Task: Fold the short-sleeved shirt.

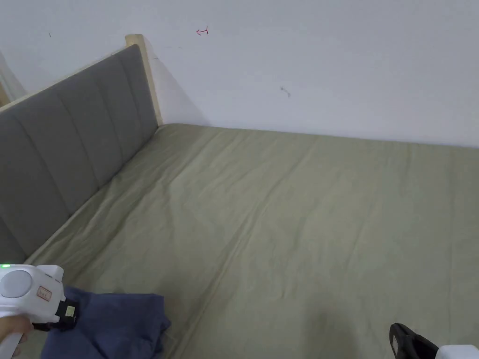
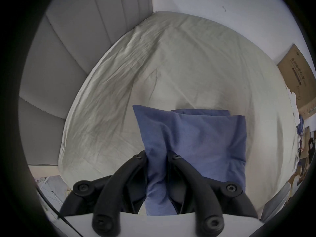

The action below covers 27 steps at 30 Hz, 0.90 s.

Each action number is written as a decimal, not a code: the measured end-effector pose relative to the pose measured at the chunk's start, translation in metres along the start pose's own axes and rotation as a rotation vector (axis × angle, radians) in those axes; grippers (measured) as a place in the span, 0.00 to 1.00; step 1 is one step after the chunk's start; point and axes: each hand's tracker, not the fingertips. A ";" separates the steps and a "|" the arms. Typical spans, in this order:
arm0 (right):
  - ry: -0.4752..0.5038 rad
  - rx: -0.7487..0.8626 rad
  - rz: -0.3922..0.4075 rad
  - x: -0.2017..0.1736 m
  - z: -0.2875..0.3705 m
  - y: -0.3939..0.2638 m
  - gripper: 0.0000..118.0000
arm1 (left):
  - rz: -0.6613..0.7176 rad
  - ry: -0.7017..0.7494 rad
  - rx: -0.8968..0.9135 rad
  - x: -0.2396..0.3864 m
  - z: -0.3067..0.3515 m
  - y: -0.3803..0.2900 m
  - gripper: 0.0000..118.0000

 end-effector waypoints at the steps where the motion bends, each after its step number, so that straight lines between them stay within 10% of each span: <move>1: -0.001 -0.001 -0.002 0.002 0.001 0.001 0.00 | 0.003 0.031 0.004 0.003 0.001 0.000 0.27; 6: 0.003 0.033 -0.024 0.019 0.018 0.014 0.00 | 0.021 0.117 0.181 0.025 0.040 -0.010 0.75; 27: -0.203 0.374 0.045 0.080 0.198 0.127 0.00 | -0.051 -0.035 1.159 0.247 0.307 -0.114 0.76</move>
